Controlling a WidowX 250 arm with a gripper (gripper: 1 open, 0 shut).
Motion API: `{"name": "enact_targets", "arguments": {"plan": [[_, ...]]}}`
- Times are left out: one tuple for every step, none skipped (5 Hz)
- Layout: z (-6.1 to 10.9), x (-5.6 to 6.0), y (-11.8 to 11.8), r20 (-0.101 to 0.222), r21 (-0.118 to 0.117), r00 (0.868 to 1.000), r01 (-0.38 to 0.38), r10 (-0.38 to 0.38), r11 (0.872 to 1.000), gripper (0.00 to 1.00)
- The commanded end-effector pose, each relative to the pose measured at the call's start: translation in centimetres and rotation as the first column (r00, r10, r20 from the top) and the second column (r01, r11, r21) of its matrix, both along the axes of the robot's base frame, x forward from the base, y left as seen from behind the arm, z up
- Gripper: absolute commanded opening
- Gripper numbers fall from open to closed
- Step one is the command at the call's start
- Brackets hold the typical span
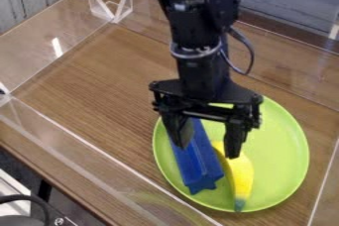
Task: Remove the blue object from inside the green plate and put it on the table
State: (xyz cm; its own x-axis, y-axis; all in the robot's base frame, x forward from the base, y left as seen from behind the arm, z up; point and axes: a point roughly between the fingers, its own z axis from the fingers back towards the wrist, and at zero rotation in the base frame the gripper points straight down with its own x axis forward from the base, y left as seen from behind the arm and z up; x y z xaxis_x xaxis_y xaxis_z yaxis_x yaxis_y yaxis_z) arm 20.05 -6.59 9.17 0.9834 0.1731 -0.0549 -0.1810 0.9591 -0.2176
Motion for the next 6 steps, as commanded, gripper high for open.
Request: {"name": "enact_targets", "arguments": {"plan": [[1.8, 0.6, 1.3, 0.025, -0.009, 1.0, 0.013, -0.013, 1.0, 1.0], [0.8, 1.2, 0.9, 0.024, -0.009, 0.999, 0.045, -0.045, 0.999, 1.0], [-0.5, 1.8, 0.5, 0.025, -0.007, 0.997, 0.074, -0.074, 0.997, 1.0], [-1.6, 1.4, 0.6, 0.026, -0.005, 0.999, -0.021, 0.021, 1.0, 1.0], [-2.7, 1.1, 0.7, 0.026, -0.006, 0.993, -0.116, 0.116, 0.993, 1.0], [-3.9, 0.5, 0.5, 0.031, -0.006, 0.996, -0.085, 0.085, 0.996, 1.0]]}}
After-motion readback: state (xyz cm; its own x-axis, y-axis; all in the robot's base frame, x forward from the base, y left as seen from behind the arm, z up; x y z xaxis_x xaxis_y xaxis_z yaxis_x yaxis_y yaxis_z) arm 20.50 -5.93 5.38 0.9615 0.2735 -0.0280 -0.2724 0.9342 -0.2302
